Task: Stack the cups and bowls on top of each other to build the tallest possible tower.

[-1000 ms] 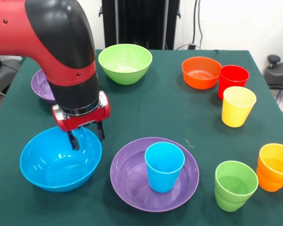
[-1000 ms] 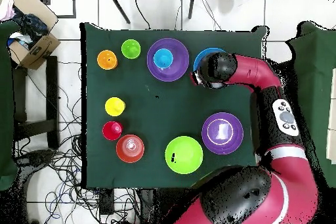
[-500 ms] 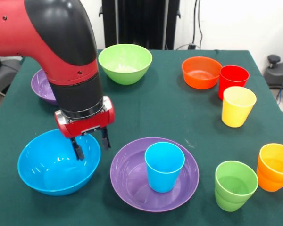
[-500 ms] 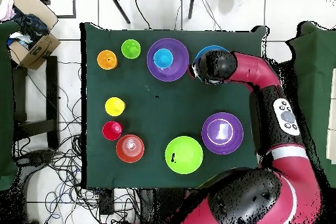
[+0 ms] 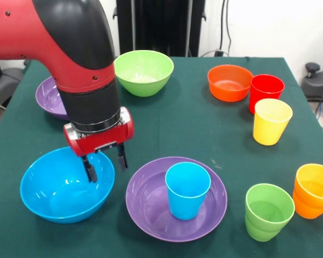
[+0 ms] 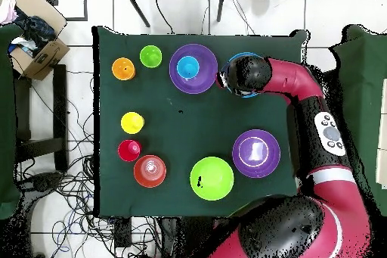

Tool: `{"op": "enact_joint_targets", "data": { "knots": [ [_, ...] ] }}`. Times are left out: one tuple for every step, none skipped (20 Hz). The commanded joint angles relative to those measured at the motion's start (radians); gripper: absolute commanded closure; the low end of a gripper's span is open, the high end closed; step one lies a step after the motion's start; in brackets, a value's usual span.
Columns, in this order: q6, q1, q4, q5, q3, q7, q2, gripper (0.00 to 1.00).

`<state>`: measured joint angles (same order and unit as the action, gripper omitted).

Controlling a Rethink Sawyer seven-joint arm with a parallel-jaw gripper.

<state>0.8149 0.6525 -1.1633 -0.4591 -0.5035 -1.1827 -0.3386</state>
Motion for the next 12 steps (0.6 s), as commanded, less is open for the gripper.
{"op": "enact_joint_targets", "data": {
  "knots": [
    [0.047,-0.047,-0.044,-0.09,-0.007,0.178,-0.013,0.0],
    [0.048,-0.048,-0.041,-0.092,-0.005,0.174,-0.013,0.0],
    [0.052,-0.052,-0.035,-0.094,-0.004,0.172,-0.011,0.0],
    [0.056,-0.055,-0.029,-0.096,-0.003,0.17,-0.01,0.0],
    [0.027,-0.017,-0.119,-0.095,0.002,0.174,-0.06,0.0],
    [0.031,-0.016,-0.123,-0.096,0.005,0.172,-0.062,0.0],
    [0.035,-0.003,-0.132,-0.094,0.006,0.18,-0.067,0.0],
    [0.042,-0.004,-0.132,-0.096,0.009,0.18,-0.065,0.0],
    [0.048,-0.004,-0.131,-0.098,0.012,0.179,-0.064,0.0],
    [0.051,-0.002,-0.134,-0.101,0.014,0.182,-0.063,0.0],
    [0.055,0.0,-0.137,-0.105,0.016,0.185,-0.063,0.0],
    [0.055,0.003,-0.136,-0.108,0.017,0.188,-0.056,0.0]
  ]
}}
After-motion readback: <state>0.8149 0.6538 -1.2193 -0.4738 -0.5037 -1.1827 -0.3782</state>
